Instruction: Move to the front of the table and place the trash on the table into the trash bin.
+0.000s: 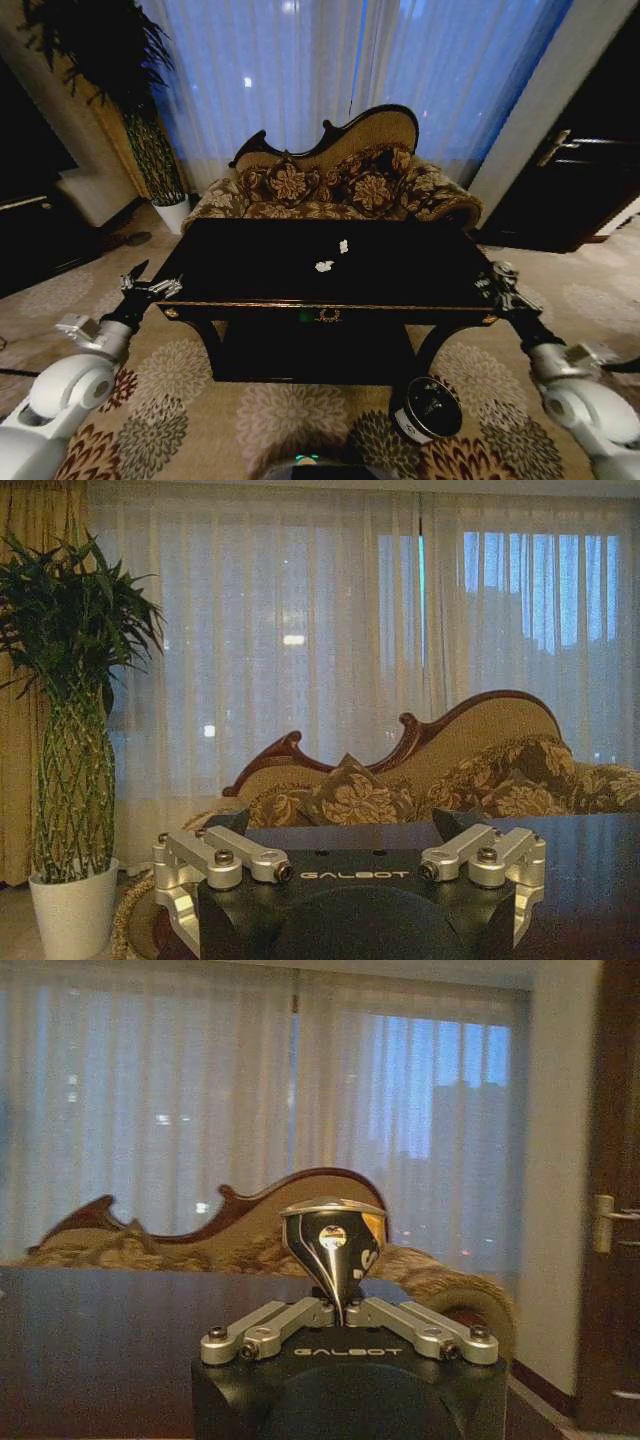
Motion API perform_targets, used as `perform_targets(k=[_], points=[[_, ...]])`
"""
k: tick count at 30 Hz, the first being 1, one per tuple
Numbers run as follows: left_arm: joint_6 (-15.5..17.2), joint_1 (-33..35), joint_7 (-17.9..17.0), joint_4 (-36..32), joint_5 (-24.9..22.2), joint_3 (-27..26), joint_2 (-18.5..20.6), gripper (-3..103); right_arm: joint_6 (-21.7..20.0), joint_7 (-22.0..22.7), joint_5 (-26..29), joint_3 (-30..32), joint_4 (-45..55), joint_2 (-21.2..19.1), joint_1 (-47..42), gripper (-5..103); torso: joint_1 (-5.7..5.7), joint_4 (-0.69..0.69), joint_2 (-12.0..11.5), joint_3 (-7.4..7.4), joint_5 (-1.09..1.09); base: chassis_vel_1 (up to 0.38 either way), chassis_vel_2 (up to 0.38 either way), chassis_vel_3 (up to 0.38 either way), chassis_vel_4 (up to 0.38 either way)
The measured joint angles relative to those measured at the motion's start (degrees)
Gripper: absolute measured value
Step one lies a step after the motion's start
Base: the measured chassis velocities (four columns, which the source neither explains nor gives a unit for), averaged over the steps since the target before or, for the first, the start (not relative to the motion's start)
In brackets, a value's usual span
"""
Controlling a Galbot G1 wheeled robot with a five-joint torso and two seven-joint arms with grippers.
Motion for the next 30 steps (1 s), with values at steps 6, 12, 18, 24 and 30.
perform_targets(k=[6,12,18,24,30], points=[[0.0,0.0,0.0,0.0,0.0,0.0,0.0,100,1.3,-0.4,0.6,1.1,-2.5,1.4,-1.1,0,0.0,0.0,0.0,0.0,0.0,0.0,0.0,0.0,0.0],[0.0,0.0,0.0,0.0,0.0,0.0,0.0,100,2.2,-0.5,0.0,-0.8,-5.0,3.5,-1.4,0,0.0,0.0,0.0,0.0,0.0,0.0,0.0,0.0,0.0],[0.0,0.0,0.0,0.0,0.0,0.0,0.0,100,6.3,-2.8,-2.8,-2.9,-11.4,4.7,-1.8,0,0.0,0.0,0.0,0.0,-0.01,0.0,0.0,0.0,0.0],[0.0,0.0,0.0,0.0,0.0,0.0,0.0,100,9.6,-5.0,-5.5,-5.5,-17.1,6.0,-1.6,0,0.01,0.0,0.0,0.0,0.0,0.0,0.0,0.0,0.0],[0.0,0.0,0.0,0.0,0.0,0.0,0.0,100,11.6,-5.4,-8.2,-8.5,-22.6,7.1,0.8,0,0.0,0.0,0.0,0.0,0.0,0.0,0.0,0.0,0.0]])
